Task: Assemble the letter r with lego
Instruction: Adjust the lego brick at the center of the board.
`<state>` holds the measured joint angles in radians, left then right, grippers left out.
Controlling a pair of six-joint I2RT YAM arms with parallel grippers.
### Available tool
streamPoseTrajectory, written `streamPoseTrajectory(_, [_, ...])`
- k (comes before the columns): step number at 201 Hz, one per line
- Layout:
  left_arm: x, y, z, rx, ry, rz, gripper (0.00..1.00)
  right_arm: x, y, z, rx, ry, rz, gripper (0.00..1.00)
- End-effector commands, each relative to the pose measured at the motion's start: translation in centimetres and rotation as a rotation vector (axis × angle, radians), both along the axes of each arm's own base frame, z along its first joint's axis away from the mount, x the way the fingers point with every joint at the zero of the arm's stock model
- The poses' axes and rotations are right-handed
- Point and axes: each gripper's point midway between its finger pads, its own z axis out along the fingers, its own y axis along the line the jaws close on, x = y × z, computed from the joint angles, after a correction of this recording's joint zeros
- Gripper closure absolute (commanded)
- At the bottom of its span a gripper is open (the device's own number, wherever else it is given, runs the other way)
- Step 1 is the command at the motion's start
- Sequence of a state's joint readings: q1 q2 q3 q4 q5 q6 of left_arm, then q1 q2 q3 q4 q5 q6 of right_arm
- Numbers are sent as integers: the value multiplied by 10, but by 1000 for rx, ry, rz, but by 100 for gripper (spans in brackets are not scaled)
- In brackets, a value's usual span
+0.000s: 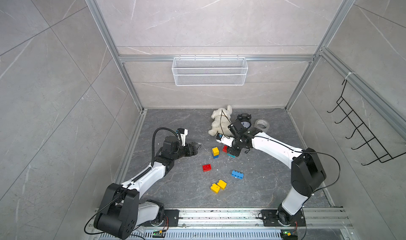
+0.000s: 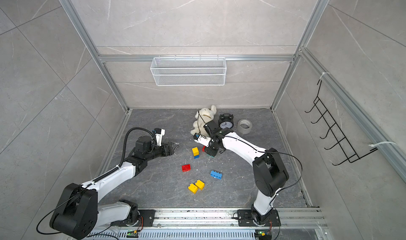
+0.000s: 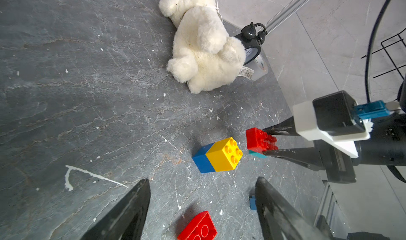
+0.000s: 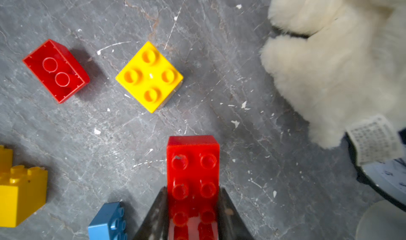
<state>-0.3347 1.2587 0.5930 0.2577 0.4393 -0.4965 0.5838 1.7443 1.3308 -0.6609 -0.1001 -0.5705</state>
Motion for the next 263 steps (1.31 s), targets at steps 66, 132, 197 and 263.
streamPoseTrajectory(66, [8, -9, 16, -72, -4, -12, 26, 12, -5, -40, -104, 50, -63, 81])
streamPoseTrajectory(132, [9, -9, 10, -59, 16, -8, 27, -3, 12, -54, -54, 103, -89, 82])
streamPoseTrajectory(197, [8, -6, 4, -43, 29, 3, 27, -25, 25, -61, -55, 150, -119, 81])
streamPoseTrajectory(263, [8, -6, 0, -27, 35, 3, 27, -43, 24, -47, -41, 151, -140, 81])
